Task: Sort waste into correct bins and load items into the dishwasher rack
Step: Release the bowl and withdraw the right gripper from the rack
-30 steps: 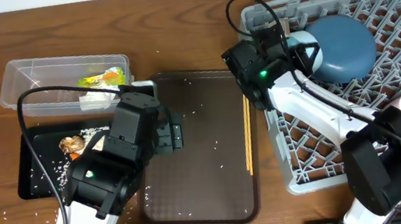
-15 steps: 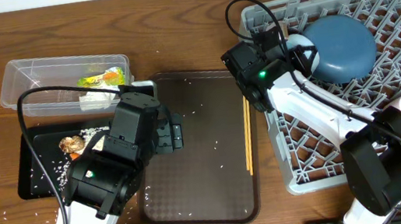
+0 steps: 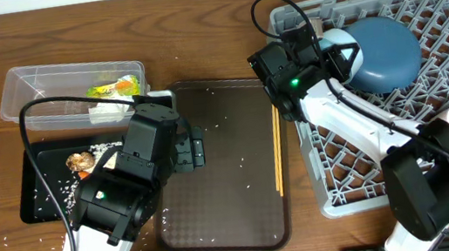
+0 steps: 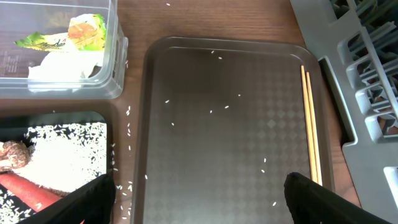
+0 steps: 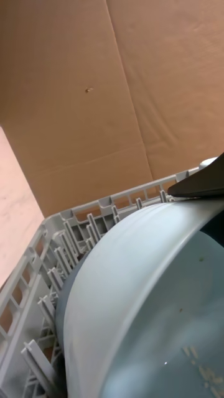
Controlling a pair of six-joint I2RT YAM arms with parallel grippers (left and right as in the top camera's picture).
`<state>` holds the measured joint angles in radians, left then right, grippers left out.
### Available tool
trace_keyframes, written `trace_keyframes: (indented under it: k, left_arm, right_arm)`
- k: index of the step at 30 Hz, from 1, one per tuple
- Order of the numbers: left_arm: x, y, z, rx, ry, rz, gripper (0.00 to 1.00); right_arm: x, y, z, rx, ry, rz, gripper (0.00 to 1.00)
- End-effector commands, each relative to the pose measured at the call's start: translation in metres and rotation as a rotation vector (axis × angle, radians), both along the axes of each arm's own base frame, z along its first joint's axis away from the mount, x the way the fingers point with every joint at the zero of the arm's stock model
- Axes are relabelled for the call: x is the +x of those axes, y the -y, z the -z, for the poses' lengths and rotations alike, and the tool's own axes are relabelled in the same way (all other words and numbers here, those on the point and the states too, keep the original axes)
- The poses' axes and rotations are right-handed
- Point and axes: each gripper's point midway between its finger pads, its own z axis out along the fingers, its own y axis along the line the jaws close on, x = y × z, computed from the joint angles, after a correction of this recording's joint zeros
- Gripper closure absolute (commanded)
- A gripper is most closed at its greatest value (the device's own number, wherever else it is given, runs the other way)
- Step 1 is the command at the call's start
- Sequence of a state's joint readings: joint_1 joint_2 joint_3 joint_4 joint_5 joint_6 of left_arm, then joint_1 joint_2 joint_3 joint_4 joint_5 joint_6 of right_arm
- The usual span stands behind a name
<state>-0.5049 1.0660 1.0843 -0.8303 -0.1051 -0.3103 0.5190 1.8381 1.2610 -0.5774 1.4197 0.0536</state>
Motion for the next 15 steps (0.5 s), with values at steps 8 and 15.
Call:
trace_keyframes:
  k: [8, 15]
  left_arm:
    - [0.001, -0.002, -0.002, 0.011, 0.007, -0.002, 0.12]
    - [0.001, -0.002, -0.002, 0.012, 0.007, -0.001, 0.12]
  right_arm:
    - [0.003, 0.0, 0.018, -0.103, -0.068, 0.019, 0.99]
    - [0.0, -0.023, 0.039, -0.091, -0.181, -0.068, 0.89]
